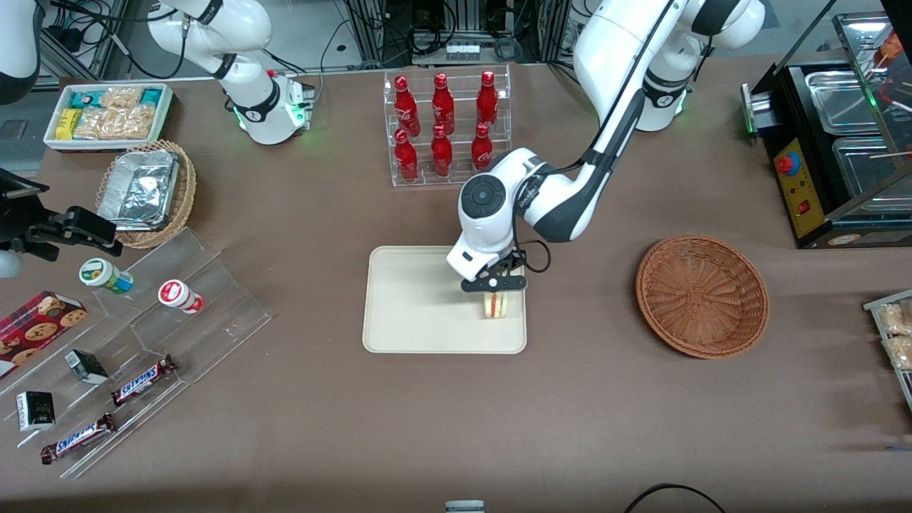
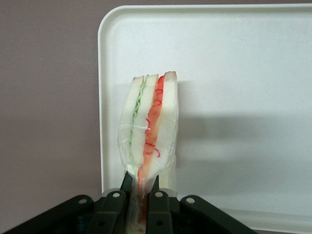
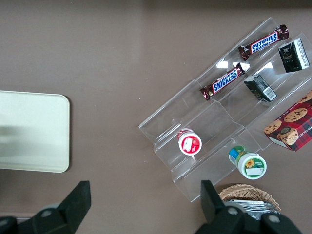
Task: Place sandwich from basket to tray
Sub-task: 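Lower the sandwich onto the tray and open the left gripper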
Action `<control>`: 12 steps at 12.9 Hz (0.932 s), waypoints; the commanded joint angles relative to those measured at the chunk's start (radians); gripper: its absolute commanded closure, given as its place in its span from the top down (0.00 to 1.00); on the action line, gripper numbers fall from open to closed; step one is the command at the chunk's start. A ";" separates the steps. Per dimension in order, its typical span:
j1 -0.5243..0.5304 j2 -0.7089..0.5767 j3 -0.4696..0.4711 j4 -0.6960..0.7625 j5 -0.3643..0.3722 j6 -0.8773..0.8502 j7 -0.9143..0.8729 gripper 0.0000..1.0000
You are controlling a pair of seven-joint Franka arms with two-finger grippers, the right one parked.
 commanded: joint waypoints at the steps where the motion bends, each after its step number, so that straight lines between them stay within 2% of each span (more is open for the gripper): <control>1: -0.013 0.030 0.013 0.037 0.031 -0.003 0.006 0.15; 3: -0.011 0.045 0.013 0.038 0.052 0.005 0.003 0.18; 5: -0.011 0.054 0.013 0.037 0.053 0.054 0.003 0.34; 6: -0.011 0.059 0.013 0.038 0.053 0.054 0.003 0.38; 7: -0.013 0.059 0.013 0.037 0.053 0.054 0.004 0.62; 8: -0.013 0.057 0.013 0.037 0.056 0.054 0.009 0.94; 9: -0.013 0.050 0.013 0.037 0.056 0.052 0.012 0.99; 12: -0.008 -0.002 0.013 0.037 0.052 0.005 0.003 1.00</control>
